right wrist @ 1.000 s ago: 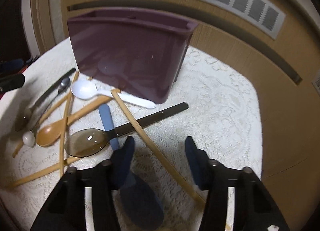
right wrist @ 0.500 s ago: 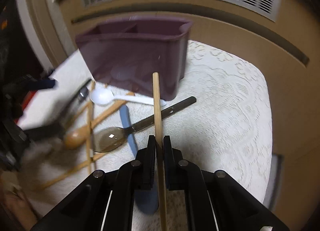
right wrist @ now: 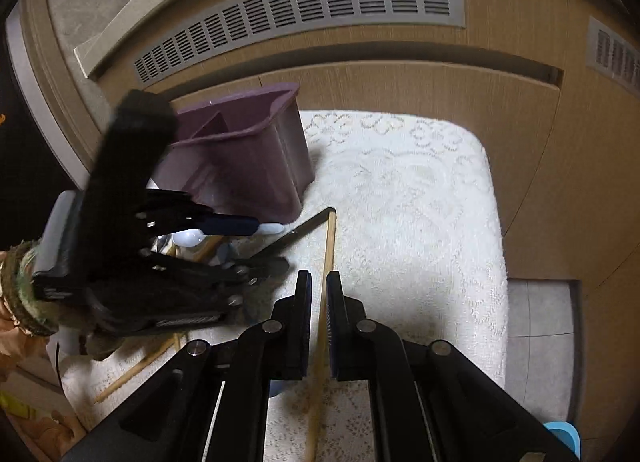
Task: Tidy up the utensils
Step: 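Grasp the black-handled spoon with the left tool while the right tool grasps a chopstick, then lift both held utensils and drop them into the purple caddy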
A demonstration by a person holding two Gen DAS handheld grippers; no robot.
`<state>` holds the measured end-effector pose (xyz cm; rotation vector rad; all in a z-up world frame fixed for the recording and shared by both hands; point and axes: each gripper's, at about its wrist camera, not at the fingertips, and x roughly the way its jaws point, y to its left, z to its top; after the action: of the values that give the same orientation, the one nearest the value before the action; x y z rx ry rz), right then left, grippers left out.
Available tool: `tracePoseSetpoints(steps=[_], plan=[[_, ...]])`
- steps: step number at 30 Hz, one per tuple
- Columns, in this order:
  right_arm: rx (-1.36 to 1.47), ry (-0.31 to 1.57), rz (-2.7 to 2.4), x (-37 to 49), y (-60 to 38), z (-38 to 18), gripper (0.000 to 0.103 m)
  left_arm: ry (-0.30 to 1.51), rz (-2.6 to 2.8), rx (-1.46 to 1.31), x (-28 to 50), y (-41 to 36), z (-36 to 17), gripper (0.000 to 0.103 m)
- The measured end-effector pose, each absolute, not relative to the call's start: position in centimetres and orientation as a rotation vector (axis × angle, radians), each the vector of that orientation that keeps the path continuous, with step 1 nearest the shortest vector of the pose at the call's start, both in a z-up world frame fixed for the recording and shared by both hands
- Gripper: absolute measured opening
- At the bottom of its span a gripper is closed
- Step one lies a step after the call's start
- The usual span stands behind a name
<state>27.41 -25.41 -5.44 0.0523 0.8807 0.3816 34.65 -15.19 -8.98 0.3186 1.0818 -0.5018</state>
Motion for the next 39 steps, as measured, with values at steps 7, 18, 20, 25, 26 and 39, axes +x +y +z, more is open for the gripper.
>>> tracePoseSetpoints(steps=[7, 18, 20, 25, 26, 39], plan=[[0.064, 0.918, 0.371, 28.0, -25.8, -6.7, 0.008, 1.045, -0.494, 0.296, 32.7, -14.9, -7.9, 0.012], [-0.058, 1.002, 0.305, 31.2, -22.0, -8.5, 0.028, 0.934, -0.453, 0.141, 25.9, -7.8, -4.9, 0.012], [-0.078, 1.031, 0.289, 31.7, -21.4, -9.2, 0.021, 0.914, -0.450, 0.103, 24.8, -6.3, -3.9, 0.012], [-0.090, 1.006, 0.293, 30.0, -20.5, -8.4, 0.008, 0.832, -0.429, 0.045, 23.4, -3.3, -2.3, 0.012], [-0.079, 0.995, 0.301, 29.5, -20.6, -7.9, 0.008, 0.814, -0.428, 0.031, 23.8, -3.4, -2.3, 0.012], [0.059, 0.490, 0.409, 19.0, -19.9, 10.0, 0.008, 0.387, -0.400, -0.142, 19.2, 1.4, 10.2, 0.012]])
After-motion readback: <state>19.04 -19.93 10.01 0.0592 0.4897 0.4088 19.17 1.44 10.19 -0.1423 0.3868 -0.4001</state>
